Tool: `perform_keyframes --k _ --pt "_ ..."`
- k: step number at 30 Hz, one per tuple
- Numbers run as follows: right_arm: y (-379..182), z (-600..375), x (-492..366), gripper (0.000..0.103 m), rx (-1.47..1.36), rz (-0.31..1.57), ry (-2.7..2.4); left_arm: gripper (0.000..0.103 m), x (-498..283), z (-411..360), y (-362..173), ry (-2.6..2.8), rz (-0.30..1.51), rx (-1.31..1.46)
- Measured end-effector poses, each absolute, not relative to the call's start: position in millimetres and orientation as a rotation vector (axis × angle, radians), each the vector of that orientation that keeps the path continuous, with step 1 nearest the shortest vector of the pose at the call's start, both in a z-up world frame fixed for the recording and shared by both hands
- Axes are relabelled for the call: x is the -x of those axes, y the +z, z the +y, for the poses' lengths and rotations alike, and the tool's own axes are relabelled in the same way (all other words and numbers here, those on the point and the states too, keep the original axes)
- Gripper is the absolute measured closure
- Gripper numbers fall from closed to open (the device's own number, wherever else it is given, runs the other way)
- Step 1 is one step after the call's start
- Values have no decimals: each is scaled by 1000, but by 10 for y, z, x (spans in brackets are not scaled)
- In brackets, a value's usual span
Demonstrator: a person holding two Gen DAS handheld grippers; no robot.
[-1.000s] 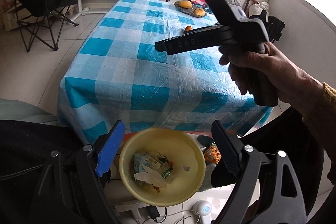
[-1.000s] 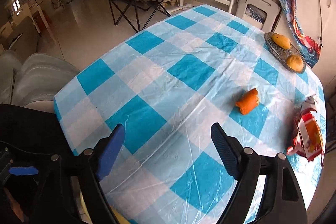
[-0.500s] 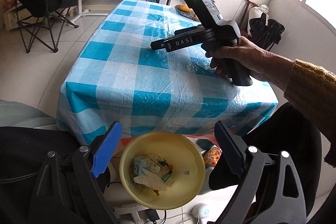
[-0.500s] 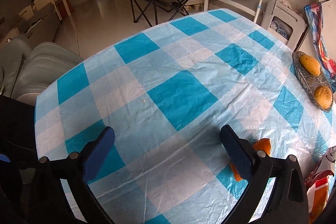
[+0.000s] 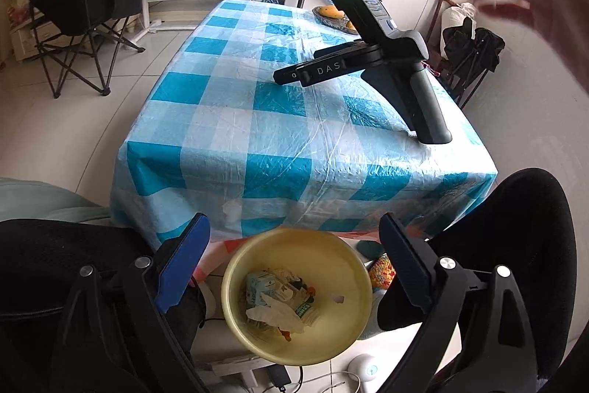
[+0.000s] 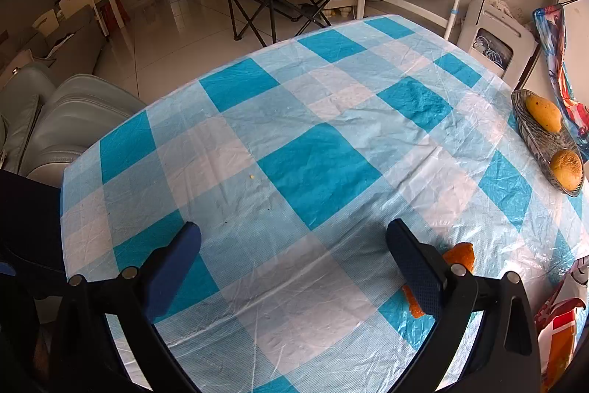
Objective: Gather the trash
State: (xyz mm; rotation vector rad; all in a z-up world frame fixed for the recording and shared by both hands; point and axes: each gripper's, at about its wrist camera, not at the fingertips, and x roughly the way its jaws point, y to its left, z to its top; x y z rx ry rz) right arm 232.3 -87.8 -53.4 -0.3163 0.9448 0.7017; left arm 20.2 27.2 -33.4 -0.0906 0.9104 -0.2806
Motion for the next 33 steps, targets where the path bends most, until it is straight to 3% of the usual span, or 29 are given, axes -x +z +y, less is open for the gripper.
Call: perform_keyframes --k 33 --pt "-539 -881 -2335 7 316 945 703 10 -214 376 -339 -310 926 141"
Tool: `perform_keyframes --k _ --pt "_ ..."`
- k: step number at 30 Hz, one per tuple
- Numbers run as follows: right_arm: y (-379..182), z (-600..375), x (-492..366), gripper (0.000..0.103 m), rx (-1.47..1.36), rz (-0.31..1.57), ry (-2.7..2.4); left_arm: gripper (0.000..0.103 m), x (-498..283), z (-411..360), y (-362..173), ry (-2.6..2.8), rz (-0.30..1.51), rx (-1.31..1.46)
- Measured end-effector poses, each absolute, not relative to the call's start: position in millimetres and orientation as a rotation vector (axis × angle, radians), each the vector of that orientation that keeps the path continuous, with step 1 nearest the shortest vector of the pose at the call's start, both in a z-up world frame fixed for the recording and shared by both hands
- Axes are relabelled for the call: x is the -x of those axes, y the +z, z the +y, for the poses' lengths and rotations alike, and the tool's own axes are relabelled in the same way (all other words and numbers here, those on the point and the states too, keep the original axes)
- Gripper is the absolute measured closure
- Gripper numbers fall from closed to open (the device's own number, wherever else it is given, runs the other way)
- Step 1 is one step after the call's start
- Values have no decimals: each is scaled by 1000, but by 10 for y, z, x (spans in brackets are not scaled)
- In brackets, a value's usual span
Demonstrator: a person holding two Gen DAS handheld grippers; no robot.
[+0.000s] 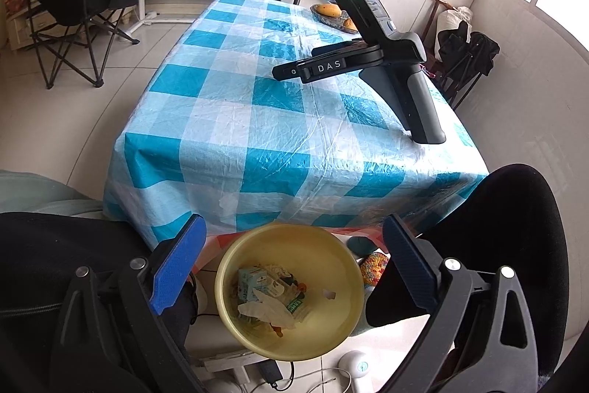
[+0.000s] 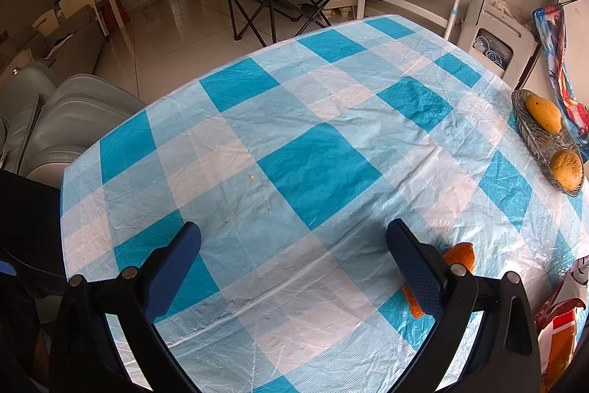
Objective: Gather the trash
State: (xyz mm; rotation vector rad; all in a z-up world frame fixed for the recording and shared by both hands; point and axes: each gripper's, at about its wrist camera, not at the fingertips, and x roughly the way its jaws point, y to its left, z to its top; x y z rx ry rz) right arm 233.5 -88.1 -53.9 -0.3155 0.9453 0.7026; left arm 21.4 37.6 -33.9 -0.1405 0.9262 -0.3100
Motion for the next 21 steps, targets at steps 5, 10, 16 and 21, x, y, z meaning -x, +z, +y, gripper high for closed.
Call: perform_keyframes --k 5,10,16,21 --pt "-541 -883 -2340 7 315 945 703 10 -212 401 -331 -304 923 147" --pt "-543 -886 -2346 7 315 945 703 10 -205 386 -327 -310 922 143" --pt "-541 -882 -2342 7 315 946 703 10 -202 374 -323 -315 921 141" --pt "-542 -882 -2345 7 315 946 703 10 -203 374 -324 -314 921 140"
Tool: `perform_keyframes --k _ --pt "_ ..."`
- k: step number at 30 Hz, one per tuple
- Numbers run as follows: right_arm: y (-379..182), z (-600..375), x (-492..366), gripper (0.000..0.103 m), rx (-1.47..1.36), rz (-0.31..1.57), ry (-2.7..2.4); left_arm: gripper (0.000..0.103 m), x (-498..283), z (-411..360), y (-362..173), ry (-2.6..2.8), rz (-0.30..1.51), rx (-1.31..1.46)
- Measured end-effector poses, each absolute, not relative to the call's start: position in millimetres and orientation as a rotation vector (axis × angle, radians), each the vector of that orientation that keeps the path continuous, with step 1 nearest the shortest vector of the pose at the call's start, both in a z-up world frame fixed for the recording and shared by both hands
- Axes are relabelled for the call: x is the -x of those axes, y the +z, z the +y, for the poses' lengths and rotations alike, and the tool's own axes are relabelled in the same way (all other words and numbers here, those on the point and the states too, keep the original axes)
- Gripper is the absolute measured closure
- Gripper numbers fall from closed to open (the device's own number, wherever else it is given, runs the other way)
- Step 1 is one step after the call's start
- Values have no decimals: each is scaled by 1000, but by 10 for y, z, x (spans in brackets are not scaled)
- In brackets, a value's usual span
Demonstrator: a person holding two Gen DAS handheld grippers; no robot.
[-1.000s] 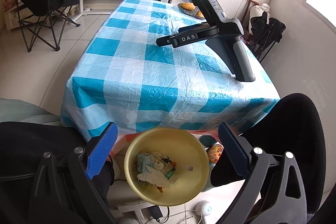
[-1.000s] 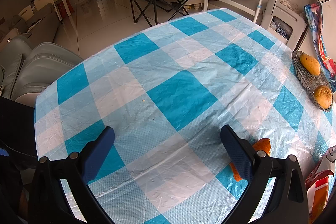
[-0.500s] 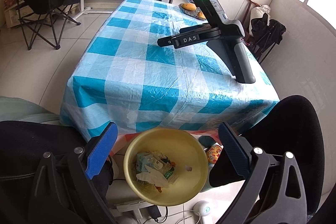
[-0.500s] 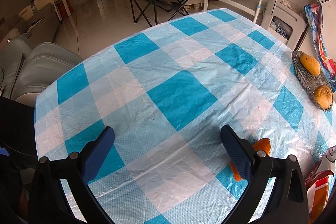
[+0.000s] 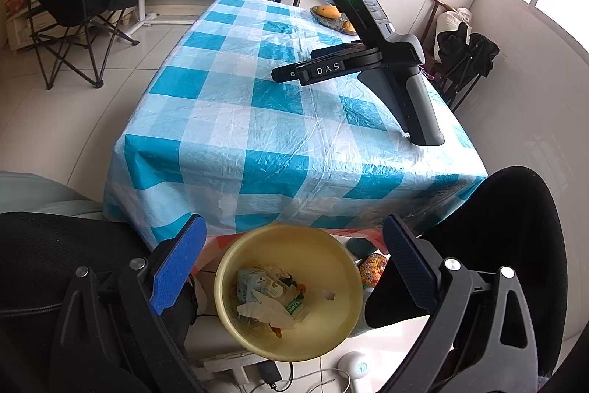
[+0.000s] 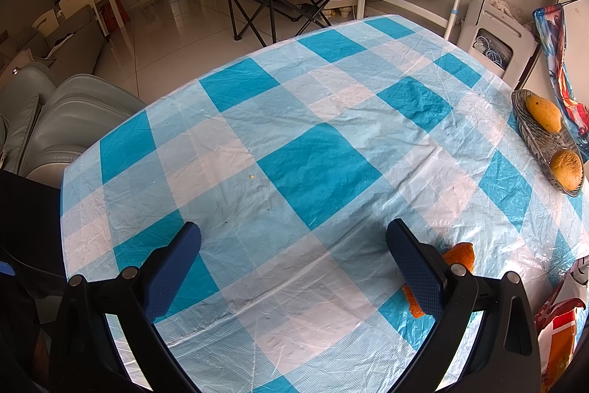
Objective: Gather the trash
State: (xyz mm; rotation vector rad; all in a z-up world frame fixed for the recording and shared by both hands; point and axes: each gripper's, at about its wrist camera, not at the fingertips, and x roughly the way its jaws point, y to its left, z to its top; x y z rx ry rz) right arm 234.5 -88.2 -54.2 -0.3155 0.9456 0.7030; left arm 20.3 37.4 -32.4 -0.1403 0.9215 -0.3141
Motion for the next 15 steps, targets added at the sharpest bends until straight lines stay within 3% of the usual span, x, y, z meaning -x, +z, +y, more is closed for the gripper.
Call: perform_keyframes --k 15 --pt "-544 -886 -2353 7 316 946 703 10 -204 377 -322 -315 922 140"
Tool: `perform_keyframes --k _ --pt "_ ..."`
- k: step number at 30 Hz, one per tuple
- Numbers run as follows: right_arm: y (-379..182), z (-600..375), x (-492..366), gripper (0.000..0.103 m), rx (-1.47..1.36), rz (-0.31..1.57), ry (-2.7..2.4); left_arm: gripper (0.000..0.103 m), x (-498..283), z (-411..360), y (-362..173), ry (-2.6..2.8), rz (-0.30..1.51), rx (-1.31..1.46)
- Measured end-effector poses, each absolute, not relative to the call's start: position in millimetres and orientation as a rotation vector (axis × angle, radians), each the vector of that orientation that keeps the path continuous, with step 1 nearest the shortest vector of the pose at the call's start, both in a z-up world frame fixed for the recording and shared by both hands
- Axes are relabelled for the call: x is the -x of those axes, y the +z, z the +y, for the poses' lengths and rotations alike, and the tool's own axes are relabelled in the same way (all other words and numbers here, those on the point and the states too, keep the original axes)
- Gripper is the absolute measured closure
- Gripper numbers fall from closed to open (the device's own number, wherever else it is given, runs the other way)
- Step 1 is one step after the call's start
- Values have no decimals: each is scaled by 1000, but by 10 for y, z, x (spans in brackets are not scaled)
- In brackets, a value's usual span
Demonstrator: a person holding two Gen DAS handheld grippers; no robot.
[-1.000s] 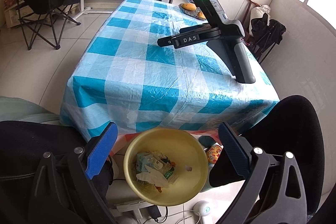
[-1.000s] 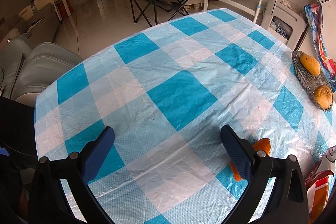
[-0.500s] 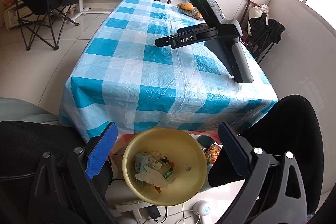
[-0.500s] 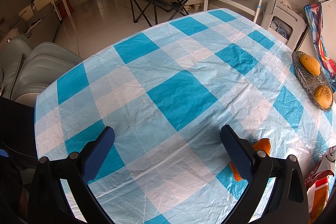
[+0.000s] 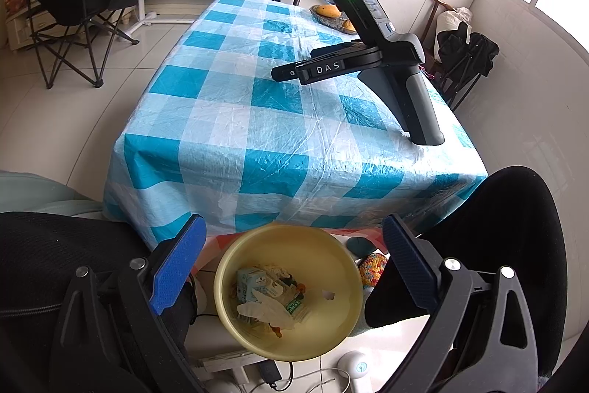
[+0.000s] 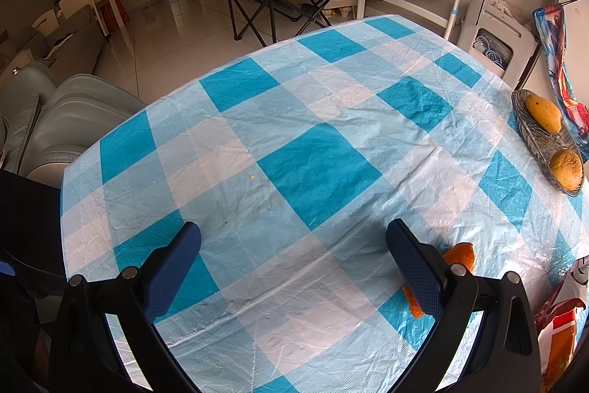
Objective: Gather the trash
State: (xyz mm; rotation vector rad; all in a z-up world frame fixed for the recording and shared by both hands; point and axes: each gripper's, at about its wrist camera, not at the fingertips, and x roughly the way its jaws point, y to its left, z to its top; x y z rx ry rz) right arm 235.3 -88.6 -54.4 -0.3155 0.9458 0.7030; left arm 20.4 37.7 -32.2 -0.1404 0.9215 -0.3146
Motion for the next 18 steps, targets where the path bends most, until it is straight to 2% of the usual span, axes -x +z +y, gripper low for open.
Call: perform_keyframes --k 18 --pt "-544 -886 -2356 7 315 946 703 10 -230 468 -287 -313 903 199"
